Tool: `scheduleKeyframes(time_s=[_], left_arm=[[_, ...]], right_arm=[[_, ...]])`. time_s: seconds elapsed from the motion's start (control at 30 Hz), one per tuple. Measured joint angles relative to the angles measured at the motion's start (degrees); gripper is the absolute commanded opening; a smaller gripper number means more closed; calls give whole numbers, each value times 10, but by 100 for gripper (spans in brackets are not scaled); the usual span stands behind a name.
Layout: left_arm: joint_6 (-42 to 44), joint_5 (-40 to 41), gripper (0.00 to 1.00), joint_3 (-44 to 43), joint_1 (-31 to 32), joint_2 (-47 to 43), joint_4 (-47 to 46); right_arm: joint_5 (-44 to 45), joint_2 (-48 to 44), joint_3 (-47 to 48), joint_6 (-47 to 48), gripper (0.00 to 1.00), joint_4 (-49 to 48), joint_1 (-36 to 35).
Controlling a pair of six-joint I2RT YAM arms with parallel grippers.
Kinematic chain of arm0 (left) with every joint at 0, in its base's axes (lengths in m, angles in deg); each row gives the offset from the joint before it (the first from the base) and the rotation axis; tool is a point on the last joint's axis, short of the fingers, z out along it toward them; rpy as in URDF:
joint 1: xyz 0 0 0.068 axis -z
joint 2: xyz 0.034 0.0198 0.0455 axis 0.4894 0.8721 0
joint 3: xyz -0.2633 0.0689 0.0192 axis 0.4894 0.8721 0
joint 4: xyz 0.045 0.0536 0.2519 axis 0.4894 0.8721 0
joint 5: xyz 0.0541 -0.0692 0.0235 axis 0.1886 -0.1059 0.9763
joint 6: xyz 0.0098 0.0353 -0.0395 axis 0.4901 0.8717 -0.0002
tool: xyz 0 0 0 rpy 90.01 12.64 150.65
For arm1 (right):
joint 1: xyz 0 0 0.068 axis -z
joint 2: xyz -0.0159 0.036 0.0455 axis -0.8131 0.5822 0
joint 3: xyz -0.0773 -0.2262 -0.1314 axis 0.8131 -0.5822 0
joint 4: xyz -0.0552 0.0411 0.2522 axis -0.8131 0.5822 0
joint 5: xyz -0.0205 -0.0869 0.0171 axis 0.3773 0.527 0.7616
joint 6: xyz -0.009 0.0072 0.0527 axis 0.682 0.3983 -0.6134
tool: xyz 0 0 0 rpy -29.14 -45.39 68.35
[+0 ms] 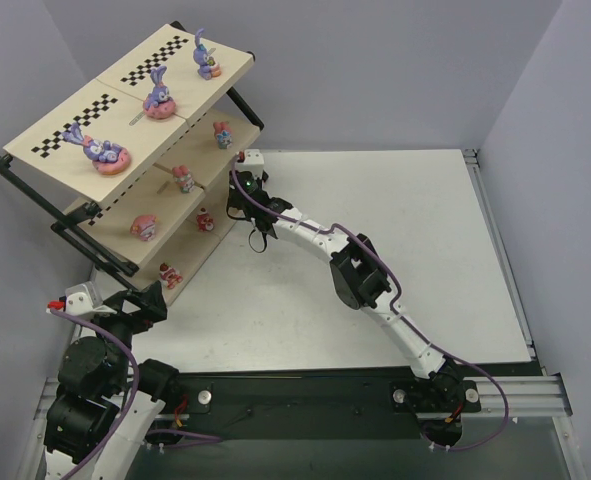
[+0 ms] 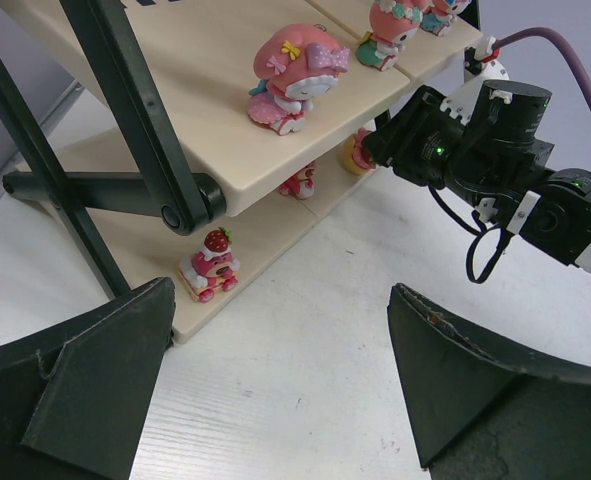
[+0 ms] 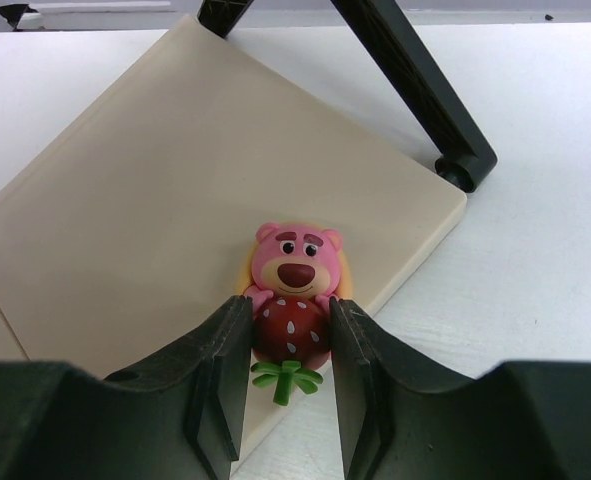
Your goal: Place and organize the plastic toys onto the shelf
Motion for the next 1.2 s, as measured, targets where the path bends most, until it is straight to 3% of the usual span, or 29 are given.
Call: scheduleKeyframes(time_s=[0.33, 0.8, 1.2], left_arm=[[0, 0, 97, 0, -2, 0, 0], [0, 0, 98, 0, -2, 0, 0], [0, 0, 97, 0, -2, 0, 0]], right_arm=[[-7, 0, 0, 27, 47, 0, 0], [-7, -1, -3, 38, 47, -7, 3], [-7, -88, -130, 38, 47, -31, 2]])
